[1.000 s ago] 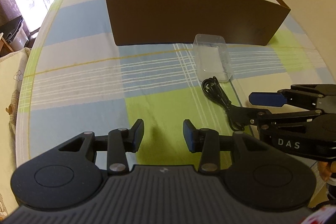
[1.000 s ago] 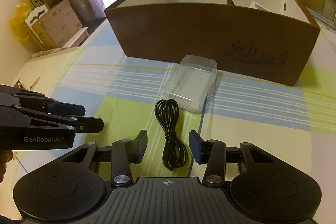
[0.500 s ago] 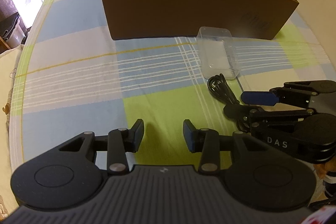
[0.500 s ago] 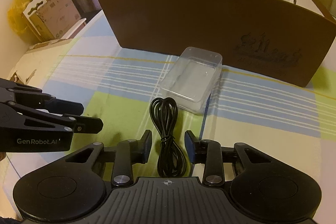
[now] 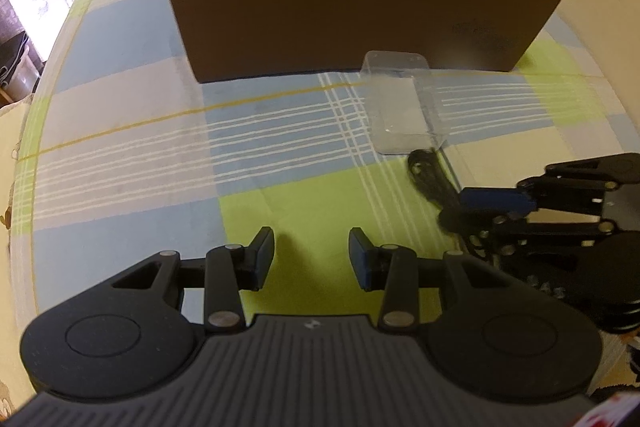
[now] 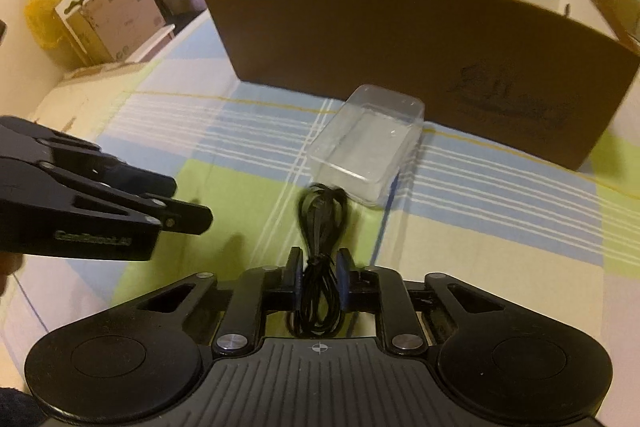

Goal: Organize rigid objects
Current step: 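Grasp the clear plastic case with the left gripper while the right grasps the black cable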

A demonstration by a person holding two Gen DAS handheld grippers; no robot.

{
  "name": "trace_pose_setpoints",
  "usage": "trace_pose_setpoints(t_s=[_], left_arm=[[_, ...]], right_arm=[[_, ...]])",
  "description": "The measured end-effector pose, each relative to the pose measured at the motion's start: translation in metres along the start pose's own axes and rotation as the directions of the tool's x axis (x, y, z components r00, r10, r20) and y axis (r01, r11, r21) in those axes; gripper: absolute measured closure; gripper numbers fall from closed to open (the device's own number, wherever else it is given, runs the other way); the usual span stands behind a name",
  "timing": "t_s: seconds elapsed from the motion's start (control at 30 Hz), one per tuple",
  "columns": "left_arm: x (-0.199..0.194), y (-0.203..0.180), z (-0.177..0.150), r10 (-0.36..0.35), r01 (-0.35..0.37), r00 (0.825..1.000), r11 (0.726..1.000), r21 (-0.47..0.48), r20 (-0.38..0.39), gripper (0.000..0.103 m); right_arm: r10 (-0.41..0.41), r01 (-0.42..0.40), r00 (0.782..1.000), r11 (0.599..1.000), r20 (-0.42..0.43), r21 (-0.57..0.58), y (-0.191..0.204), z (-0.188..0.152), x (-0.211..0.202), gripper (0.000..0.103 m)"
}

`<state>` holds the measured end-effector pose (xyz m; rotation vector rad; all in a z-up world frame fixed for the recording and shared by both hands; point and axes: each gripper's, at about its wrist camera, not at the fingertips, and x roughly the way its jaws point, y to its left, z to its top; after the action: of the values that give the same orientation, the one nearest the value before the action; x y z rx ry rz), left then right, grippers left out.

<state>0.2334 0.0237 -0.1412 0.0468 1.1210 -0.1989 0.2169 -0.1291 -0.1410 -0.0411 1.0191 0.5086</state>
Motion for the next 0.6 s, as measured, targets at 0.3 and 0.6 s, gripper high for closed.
trace_pose_setpoints(t_s=[0.3, 0.6], left_arm=[[0.006, -0.025, 0.012, -0.036, 0.035, 0.999, 0.997, 0.063, 0.022, 0.059], [0.017, -0.047, 0.030, -0.085, 0.080, 0.995, 0.992, 0.100, 0.044, 0.051]], right_arm=[[-0.107, 0.101, 0.993, 0.989, 0.055, 0.104, -0.032, -0.006, -0.033, 0.091], [-0.270, 0.259, 0.963, 0.927, 0.004, 0.272, -0.080, -0.016, -0.031, 0.091]])
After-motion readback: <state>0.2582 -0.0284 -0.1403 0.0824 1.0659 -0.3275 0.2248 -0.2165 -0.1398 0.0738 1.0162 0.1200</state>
